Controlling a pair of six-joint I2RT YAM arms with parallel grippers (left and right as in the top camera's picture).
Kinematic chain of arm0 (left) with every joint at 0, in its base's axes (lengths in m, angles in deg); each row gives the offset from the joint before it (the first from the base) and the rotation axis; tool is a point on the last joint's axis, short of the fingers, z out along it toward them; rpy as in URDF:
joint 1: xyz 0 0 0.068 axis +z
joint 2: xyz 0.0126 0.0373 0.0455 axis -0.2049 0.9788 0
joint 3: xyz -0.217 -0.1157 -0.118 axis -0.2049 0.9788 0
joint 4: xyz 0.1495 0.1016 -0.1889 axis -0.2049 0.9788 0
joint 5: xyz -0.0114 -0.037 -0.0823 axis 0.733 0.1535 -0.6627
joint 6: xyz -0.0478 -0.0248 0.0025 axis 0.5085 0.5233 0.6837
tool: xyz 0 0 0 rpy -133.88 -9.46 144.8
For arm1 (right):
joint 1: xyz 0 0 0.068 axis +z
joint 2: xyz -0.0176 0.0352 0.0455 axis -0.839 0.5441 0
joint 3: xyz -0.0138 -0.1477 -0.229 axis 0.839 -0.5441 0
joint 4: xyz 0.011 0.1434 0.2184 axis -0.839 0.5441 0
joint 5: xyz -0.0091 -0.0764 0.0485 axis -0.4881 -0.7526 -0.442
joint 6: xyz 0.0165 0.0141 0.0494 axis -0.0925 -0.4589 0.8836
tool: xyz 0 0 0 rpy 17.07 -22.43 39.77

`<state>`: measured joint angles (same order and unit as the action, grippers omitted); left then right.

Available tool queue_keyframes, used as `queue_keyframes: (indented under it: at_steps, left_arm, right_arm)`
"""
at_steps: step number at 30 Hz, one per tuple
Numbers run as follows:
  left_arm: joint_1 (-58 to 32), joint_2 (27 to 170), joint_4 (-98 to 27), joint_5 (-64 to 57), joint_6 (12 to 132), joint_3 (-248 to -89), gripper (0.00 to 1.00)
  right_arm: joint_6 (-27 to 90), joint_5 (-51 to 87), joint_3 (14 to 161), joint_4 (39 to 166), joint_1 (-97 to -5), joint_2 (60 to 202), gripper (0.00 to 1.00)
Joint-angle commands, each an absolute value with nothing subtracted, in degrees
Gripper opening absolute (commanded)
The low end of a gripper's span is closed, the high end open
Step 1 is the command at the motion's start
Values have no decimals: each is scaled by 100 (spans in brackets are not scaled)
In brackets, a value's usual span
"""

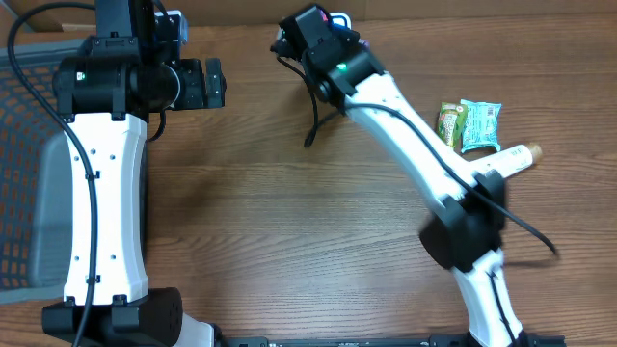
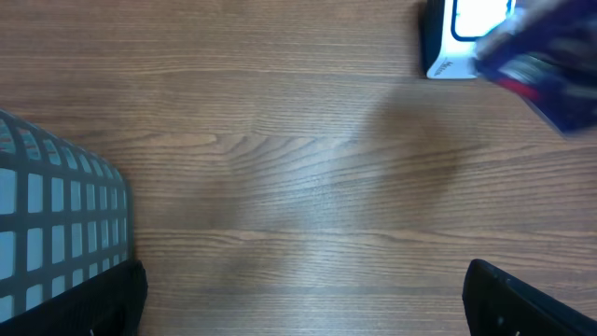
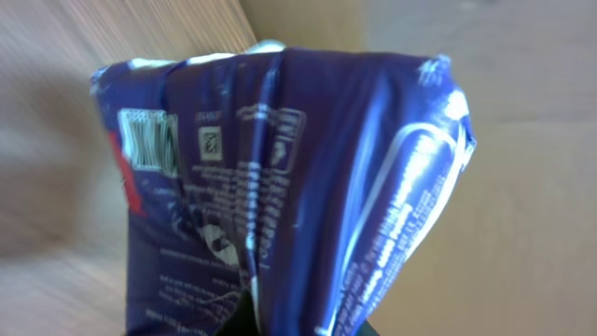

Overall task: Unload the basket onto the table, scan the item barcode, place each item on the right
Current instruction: 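Hold the purple pack's barcode against the scanner face, then carry the purple pack right and drop it onto the item pile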

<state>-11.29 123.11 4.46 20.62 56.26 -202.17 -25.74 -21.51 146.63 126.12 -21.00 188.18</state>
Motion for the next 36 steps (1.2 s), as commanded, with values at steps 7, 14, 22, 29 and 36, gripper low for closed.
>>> queue_keyframes:
  at_steps: [7,14,22,29,36]
  left_arm:
    - [-1109,12320,424,2016,5497,-20249,100]
    - [-1109,12320,424,2016,5497,-20249,100]
    - [-1109,12320,424,2016,5497,-20249,100]
    - [-1109,12320,424,2016,5497,-20249,100]
    - [-1109,12320,426,2016,5497,-20249,99]
  right_arm:
    - [2372,-1384,14790,15268,-2138,16796,4]
    - [5253,-433,14499,16472,-4065,16689,4]
    - [5679,531,12840,15456,-6129,16689,4]
    - [5622,898,11168,14394,-6732,16689,6]
    - [4413,1132,11072,14389,-6684,16521,53]
